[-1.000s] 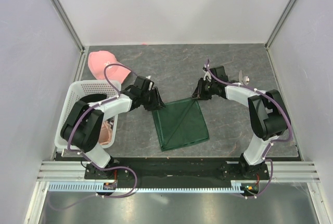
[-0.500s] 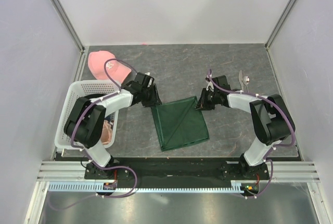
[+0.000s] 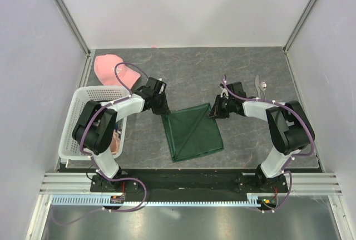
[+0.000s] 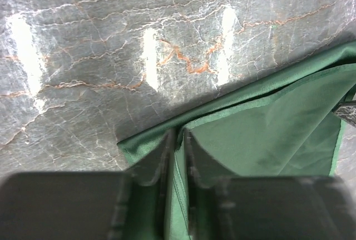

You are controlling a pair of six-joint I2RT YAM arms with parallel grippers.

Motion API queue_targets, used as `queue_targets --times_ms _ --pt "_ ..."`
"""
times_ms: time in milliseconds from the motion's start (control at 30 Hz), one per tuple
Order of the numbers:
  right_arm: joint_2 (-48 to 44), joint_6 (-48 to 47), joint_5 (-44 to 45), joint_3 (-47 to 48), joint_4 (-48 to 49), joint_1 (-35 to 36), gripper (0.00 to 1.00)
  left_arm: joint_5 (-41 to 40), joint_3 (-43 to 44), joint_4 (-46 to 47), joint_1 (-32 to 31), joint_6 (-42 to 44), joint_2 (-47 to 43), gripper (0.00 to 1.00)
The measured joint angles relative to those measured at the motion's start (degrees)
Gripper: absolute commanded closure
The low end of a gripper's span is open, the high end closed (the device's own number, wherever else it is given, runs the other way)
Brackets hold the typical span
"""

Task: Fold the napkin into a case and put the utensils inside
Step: Smooth out the upper triangle-folded napkin at the center of the board.

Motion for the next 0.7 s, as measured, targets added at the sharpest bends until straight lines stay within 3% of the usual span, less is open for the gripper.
queue_targets --times_ms 167,700 --pt "0.28 0.22 0.31 -0.22 0.39 0.0 0.96 -0.72 0.0 -0.61 0.0 0.07 -0.87 0.98" --pt "-0.31 1.53 0.22 2.05 -1.09 0.0 0.97 -0.94 -2.32 -1.11 0.0 0.04 -2.95 0.98"
